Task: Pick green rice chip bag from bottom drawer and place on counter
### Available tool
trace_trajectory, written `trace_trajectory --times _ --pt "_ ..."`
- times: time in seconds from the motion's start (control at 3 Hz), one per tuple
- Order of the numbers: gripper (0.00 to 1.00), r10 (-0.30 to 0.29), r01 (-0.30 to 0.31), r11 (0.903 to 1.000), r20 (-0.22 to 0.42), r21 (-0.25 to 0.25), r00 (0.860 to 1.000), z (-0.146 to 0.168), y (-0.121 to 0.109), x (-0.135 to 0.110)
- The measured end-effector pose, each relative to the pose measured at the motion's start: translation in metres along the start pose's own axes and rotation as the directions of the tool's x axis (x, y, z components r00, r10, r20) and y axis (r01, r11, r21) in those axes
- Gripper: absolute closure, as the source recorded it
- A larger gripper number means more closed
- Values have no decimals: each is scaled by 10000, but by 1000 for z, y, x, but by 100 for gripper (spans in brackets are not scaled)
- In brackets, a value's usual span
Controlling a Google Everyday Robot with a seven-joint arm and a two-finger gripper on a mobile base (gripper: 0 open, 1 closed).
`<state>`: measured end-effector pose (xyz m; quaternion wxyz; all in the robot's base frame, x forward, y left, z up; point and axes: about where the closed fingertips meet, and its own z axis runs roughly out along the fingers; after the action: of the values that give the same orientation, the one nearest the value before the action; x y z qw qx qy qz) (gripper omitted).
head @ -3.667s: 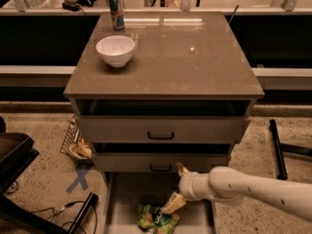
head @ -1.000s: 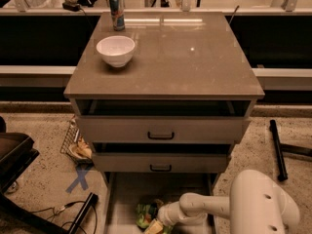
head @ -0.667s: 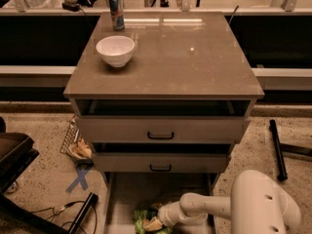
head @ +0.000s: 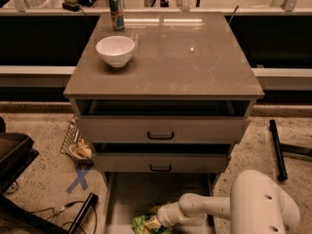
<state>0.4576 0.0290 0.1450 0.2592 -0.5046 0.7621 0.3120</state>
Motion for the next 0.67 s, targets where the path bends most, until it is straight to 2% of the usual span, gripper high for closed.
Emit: trace_trajectory --times 0.33,0.67 --pt "100 3 -3 10000 3 -25 10000 1 1 0" --pt "100 3 -3 10000 3 -27 10000 1 1 0"
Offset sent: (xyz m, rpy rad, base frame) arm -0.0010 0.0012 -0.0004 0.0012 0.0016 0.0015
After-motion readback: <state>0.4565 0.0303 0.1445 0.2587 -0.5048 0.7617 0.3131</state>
